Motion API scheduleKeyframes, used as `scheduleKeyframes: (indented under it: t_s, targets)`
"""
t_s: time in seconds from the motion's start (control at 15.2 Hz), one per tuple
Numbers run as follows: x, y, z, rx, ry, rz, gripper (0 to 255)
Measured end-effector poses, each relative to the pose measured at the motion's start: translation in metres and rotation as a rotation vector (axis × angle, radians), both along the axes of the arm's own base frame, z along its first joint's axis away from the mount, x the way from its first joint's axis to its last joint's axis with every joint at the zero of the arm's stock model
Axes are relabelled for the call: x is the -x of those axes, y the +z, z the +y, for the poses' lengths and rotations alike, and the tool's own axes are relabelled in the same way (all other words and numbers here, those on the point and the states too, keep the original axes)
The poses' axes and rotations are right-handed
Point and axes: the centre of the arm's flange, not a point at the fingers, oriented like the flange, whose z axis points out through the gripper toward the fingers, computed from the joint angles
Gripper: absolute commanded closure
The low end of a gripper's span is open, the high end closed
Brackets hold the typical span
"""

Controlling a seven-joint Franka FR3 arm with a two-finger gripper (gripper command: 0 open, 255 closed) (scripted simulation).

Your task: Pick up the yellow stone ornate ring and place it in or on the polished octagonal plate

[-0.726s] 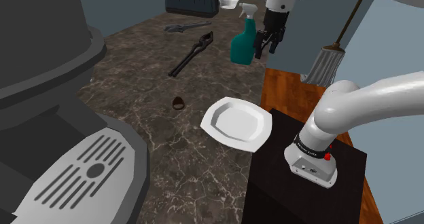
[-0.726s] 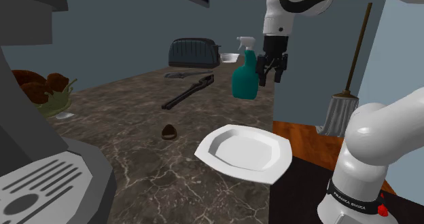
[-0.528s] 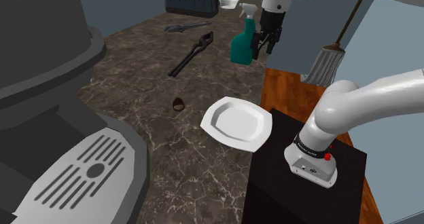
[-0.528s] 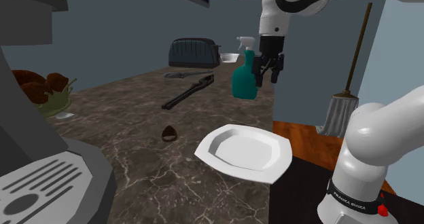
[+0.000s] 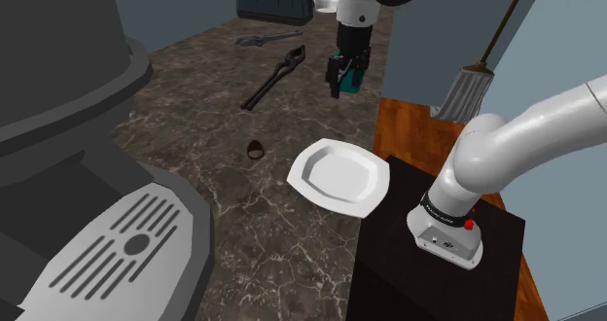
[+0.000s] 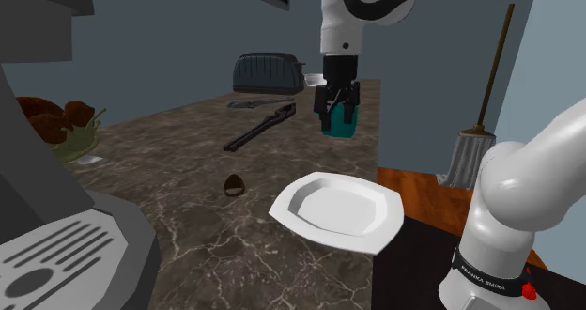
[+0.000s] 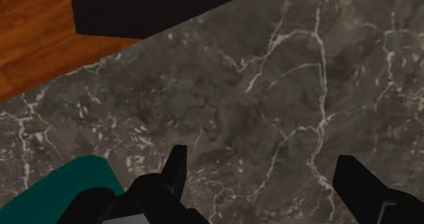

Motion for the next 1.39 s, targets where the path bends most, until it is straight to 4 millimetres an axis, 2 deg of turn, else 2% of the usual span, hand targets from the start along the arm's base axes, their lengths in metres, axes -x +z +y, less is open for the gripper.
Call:
scheduleKeyframes:
  t_s: [0.46,1.25,1.39]
  targets:
    - [-0.036,-0.007,0.091,-0.006,0.102,0.04,0]
    - [-0.062,-0.024,0.248,-0.015,0.275,0.109,0]
    - [-0.064,-0.029,0.266,-0.016,0.293,0.117,0]
